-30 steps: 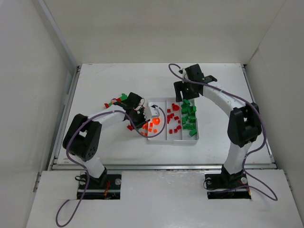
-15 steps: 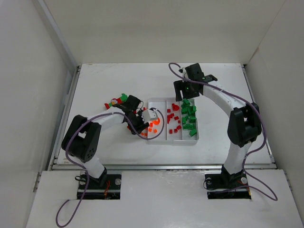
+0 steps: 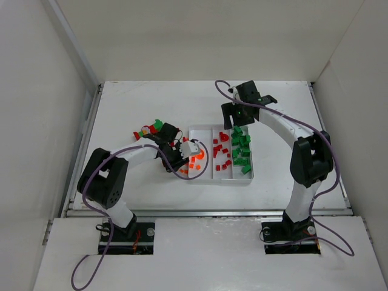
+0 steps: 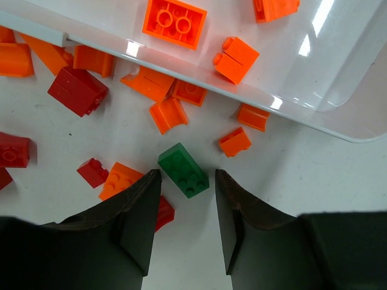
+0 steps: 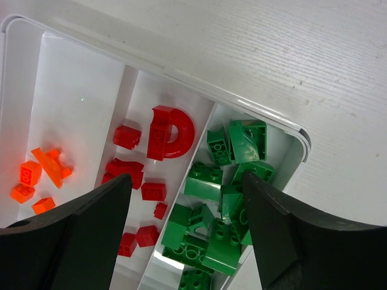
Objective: Sort the legos into containers by color
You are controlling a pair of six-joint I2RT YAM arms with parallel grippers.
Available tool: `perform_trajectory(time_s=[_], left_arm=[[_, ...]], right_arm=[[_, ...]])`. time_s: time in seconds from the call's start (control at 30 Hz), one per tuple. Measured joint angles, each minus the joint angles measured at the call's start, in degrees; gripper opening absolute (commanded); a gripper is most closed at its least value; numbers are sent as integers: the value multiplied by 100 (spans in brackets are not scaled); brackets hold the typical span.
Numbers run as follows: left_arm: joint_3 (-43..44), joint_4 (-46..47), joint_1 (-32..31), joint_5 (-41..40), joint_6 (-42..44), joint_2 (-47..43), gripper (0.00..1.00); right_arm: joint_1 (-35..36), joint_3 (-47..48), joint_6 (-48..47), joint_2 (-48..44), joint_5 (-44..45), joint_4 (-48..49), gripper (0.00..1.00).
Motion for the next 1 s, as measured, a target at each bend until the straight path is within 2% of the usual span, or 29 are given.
perform_trajectory(time_s=[0.1, 0.23, 0.27, 0.33, 0.77, 0.83, 0.9, 1.0], left_arm=[[-26, 66, 0, -22, 9, 0, 33], [-44, 162, 0, -24, 28, 0, 19], [-48, 186, -2, -24, 35, 0, 10], [-52, 229, -9, -17, 39, 0, 0], [-111, 350, 13, -87, 4, -79, 0], [-166, 341, 92, -138, -24, -232, 0], [-227, 341, 160, -192, -44, -511, 0], [-282, 378, 221, -240, -59, -1051, 0]], right_arm=[[0, 0, -2, 0, 0, 0, 79], [0, 0, -2, 0, 0, -2, 79], [0, 0, -2, 0, 0, -2, 79], [0, 0, -2, 0, 0, -2, 79], [0, 155, -70, -37, 7, -101, 79], [0, 160, -101, -107, 7, -101, 79], [0, 160, -127, -221, -2, -87, 85], [-2, 131, -153, -490, -114, -2, 87]])
